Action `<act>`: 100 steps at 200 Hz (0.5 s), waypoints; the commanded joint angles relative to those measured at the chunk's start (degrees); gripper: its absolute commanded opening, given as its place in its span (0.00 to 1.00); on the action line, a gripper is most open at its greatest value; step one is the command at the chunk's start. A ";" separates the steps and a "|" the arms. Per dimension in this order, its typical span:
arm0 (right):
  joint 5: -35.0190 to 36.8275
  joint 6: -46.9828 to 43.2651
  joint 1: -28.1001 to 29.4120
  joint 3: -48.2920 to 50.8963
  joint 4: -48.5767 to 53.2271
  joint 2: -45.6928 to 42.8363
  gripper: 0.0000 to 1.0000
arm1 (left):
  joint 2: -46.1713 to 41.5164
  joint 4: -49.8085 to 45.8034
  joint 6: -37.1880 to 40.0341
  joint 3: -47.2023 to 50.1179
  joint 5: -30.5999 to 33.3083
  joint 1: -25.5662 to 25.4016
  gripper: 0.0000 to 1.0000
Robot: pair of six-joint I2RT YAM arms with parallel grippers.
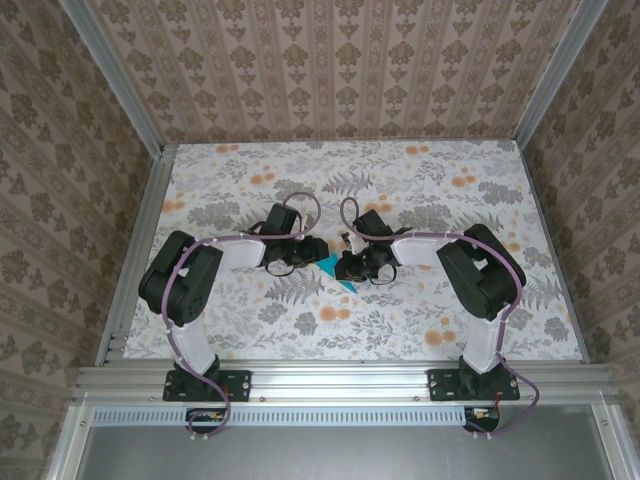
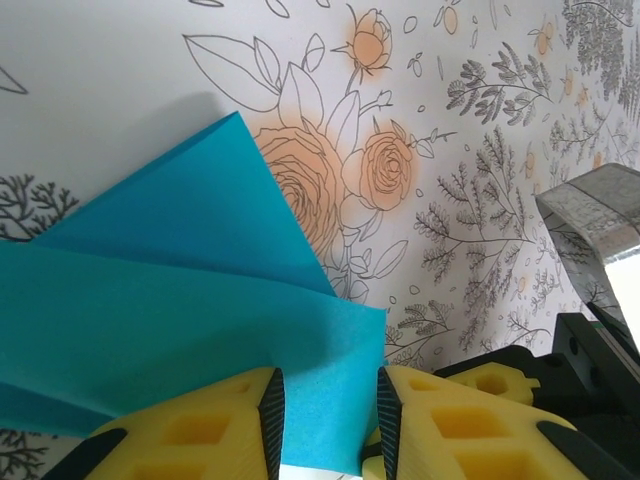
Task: Fold a paper plane with a square sheet of paper (pick it up from the middle)
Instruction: Fold the wing for the fifth time at the center of the table.
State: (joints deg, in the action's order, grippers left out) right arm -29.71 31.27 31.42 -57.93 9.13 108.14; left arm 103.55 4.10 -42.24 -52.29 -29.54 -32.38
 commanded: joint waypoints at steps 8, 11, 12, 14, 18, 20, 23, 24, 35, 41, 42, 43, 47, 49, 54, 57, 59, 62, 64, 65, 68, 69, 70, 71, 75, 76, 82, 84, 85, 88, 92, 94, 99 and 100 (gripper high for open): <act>5.71 -1.45 -0.04 0.18 5.43 2.85 0.15 | 1.22 -2.84 -0.20 -1.42 2.53 0.03 0.33; 5.75 -1.42 -0.04 0.10 5.46 2.87 0.15 | 1.22 -2.93 -0.21 -1.41 2.67 0.10 0.33; 5.82 -1.45 -0.04 0.06 5.51 2.87 0.15 | 1.22 -2.99 -0.21 -1.37 2.70 0.11 0.33; 5.88 -1.51 -0.04 0.09 5.50 2.87 0.15 | 1.24 -3.03 -0.17 -1.40 2.77 0.12 0.33; 5.96 -1.52 -0.04 0.07 5.63 2.86 0.15 | 1.22 -3.13 -0.21 -1.30 2.88 0.21 0.33; 5.93 -1.53 -0.04 0.09 5.64 2.87 0.15 | 1.22 -3.20 -0.17 -1.32 2.95 0.21 0.33; 6.01 -1.50 -0.04 0.11 5.64 2.80 0.15 | 1.24 -3.28 -0.23 -1.24 3.07 0.26 0.33; 6.04 -1.53 -0.04 0.15 5.60 2.79 0.15 | 1.27 -3.34 -0.26 -1.24 3.08 0.28 0.33; 6.10 -1.59 -0.04 0.19 5.71 2.91 0.15 | 1.27 -3.50 -0.33 -1.10 3.32 0.45 0.32; 6.24 -1.61 -0.04 0.18 5.72 2.92 0.15 | 1.31 -3.57 -0.34 -1.06 3.43 0.61 0.32; 6.24 -1.59 -0.04 0.18 5.72 2.94 0.15 | 1.31 -3.57 -0.41 -1.06 3.44 0.63 0.32; 6.20 -1.57 -0.04 0.14 5.73 2.95 0.15 | 1.31 -3.61 -0.40 -1.06 3.44 0.64 0.32; 6.29 -1.62 -0.04 0.18 5.81 3.02 0.15 | 1.38 -3.62 -0.43 -1.12 3.44 0.72 0.32; 6.30 -1.64 -0.04 0.19 5.81 2.99 0.15 | 1.39 -3.58 -0.46 -1.12 3.44 0.78 0.32; 6.32 -1.62 -0.04 0.18 5.81 3.04 0.15 | 1.52 -3.64 -0.43 -1.08 3.44 0.87 0.32; 6.32 -1.60 -0.04 0.19 5.79 3.08 0.15 | 1.56 -3.67 -0.50 -1.10 3.51 0.84 0.32; 6.31 -1.57 -0.04 0.25 5.81 3.05 0.15 | 1.57 -3.73 -0.46 -1.13 3.57 0.90 0.32; 6.38 -1.64 -0.06 0.27 5.82 3.05 0.15 | 1.65 -3.74 -0.43 -1.12 3.56 0.91 0.32; 6.41 -1.64 -0.05 0.27 5.82 3.07 0.15 | 1.70 -3.75 -0.44 -1.10 3.64 0.96 0.32; 6.42 -1.60 -0.05 0.28 5.82 3.14 0.15 | 1.68 -3.79 -0.46 -1.12 3.67 0.98 0.32; 6.42 -1.59 -0.04 0.28 5.78 3.21 0.15 | 1.74 -3.80 -0.40 -1.12 3.70 1.05 0.32; 6.42 -1.57 -0.04 0.28 5.76 3.22 0.15 | 1.74 -3.77 -0.44 -1.13 3.70 1.07 0.32; 6.38 -1.57 -0.04 0.23 5.79 3.22 0.15 | 1.79 -3.76 -0.41 -1.09 3.70 1.08 0.32; 6.40 -1.61 -0.04 0.21 5.80 3.22 0.15 | 1.85 -3.71 -0.36 -1.08 3.70 1.09 0.32; 6.42 -1.63 -0.04 0.27 5.78 3.18 0.15 | 1.87 -3.74 -0.38 -1.09 3.70 1.17 0.32; 6.38 -1.59 -0.04 0.27 5.80 3.20 0.15 | 1.89 -3.75 -0.38 -1.07 3.70 1.17 0.32; 6.40 -1.64 -0.04 0.26 5.81 3.20 0.15 | 2.00 -3.71 -0.24 -1.14 3.63 1.33 0.32; 6.42 -1.65 -0.04 0.32 5.82 3.15 0.15 | 2.07 -3.74 -0.26 -1.08 3.62 1.35 0.32; 6.42 -1.60 -0.04 0.30 5.77 3.18 0.15 | 2.09 -3.74 -0.24 -1.07 3.61 1.35 0.32; 6.46 -1.62 -0.04 0.36 5.81 3.19 0.15 | 2.14 -3.75 -0.26 -1.06 3.61 1.42 0.32; 6.50 -1.65 -0.04 0.36 5.82 3.15 0.15 | 2.20 -3.75 -0.26 -1.13 3.61 1.51 0.32; 6.51 -1.65 -0.04 0.36 5.82 3.14 0.15 | 2.23 -3.79 -0.36 -1.10 3.61 1.53 0.32; 6.56 -1.63 -0.04 0.33 5.96 3.29 0.15 | 2.27 -3.76 -0.30 -0.99 3.60 1.60 0.32; 6.62 -1.68 -0.04 0.35 5.97 3.30 0.15 | 2.27 -3.80 -0.35 -1.02 3.61 1.61 0.32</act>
State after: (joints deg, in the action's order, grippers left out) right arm -29.21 30.39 31.46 -58.15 9.47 108.27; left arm 104.42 1.98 -42.39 -52.60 -27.16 -31.62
